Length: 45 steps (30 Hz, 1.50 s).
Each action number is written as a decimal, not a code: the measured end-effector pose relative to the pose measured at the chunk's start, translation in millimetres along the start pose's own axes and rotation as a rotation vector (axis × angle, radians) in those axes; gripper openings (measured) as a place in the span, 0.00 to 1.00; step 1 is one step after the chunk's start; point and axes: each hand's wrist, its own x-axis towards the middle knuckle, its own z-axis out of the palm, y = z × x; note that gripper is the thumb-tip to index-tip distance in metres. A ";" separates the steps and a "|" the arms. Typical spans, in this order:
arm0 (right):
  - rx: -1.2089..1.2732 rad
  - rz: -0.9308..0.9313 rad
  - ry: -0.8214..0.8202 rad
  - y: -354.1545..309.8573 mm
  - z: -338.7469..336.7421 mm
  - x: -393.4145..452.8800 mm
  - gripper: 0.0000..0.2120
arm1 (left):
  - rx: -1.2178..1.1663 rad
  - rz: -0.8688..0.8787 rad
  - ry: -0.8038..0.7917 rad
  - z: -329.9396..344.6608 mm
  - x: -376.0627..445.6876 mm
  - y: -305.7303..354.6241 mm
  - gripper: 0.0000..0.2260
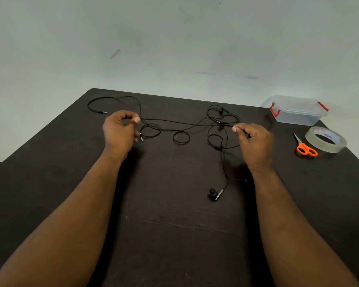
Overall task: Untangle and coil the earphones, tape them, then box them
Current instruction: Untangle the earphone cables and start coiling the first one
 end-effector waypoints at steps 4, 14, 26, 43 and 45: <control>0.032 -0.182 -0.053 -31.9 19.5 -5.2 0.10 | -0.109 0.145 -0.185 21.4 -30.1 25.2 0.19; 0.023 -0.350 -0.143 -63.3 39.6 -13.9 0.07 | -0.121 0.138 -0.493 56.6 -58.6 23.7 0.08; 0.187 0.020 -0.137 -9.5 8.8 2.9 0.06 | -0.035 0.081 0.109 -3.5 11.2 -3.5 0.03; 0.156 -0.013 -0.086 -20.8 18.8 -3.4 0.05 | 0.279 0.260 -0.243 14.4 -4.3 1.6 0.33; 0.154 -0.084 -0.117 -31.9 25.9 -5.1 0.06 | 0.160 0.404 -0.371 36.8 -31.4 18.6 0.31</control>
